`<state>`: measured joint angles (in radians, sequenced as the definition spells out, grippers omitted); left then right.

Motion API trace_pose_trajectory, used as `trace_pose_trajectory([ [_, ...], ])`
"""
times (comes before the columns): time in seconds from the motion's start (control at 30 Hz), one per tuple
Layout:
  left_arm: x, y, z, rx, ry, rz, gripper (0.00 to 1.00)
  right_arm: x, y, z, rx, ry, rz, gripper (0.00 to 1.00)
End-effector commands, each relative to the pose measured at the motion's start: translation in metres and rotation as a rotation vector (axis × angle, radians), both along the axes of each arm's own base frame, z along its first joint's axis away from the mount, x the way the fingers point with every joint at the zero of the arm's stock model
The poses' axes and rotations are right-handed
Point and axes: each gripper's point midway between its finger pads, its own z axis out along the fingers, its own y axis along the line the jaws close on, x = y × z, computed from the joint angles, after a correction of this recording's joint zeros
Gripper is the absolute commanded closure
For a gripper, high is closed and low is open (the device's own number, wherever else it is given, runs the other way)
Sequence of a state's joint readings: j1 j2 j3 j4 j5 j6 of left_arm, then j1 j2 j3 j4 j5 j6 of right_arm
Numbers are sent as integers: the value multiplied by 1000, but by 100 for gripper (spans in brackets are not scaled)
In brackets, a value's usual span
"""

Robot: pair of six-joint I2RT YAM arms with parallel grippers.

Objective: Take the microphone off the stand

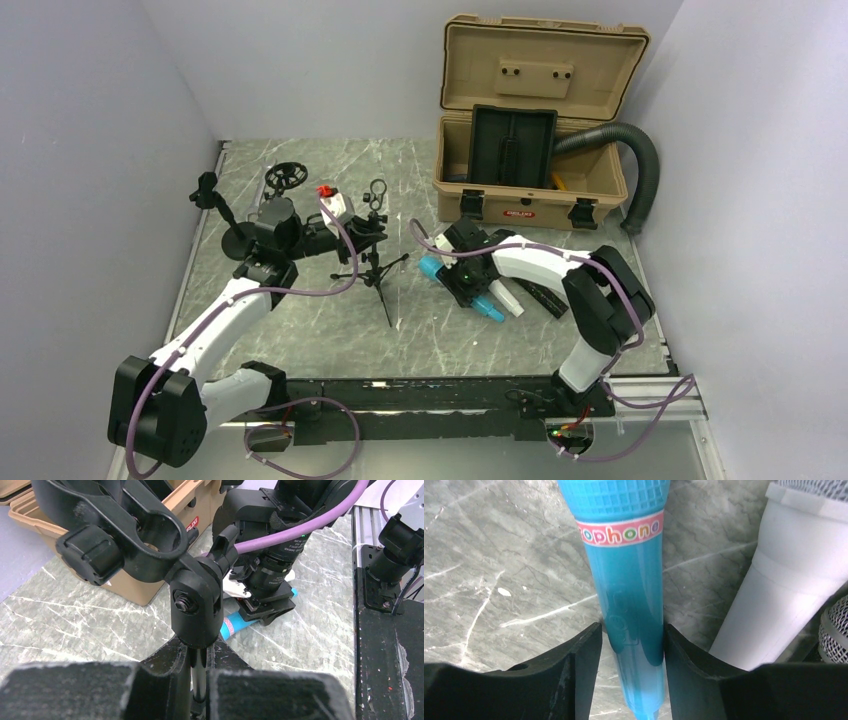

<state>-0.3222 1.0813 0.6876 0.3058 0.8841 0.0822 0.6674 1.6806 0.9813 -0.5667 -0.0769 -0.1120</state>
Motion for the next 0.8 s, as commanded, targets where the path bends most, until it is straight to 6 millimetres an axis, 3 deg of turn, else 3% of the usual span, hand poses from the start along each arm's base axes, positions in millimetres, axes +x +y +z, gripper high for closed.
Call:
trace_pose_trajectory([
  [0.0, 6, 7, -7, 23, -15, 39, 94, 1, -8, 16, 17, -40, -17, 48],
  [0.37, -9, 3, -6, -27, -72, -44, 96, 0, 22, 75, 241, -96, 78, 23],
  [0.57, -9, 3, 5, -48, -52, -67, 100, -4, 39, 143, 403, -218, 223, 22],
  [0.77, -3, -1, 33, -72, 57, -71, 100, -9, 64, 203, 577, -361, 424, 22],
])
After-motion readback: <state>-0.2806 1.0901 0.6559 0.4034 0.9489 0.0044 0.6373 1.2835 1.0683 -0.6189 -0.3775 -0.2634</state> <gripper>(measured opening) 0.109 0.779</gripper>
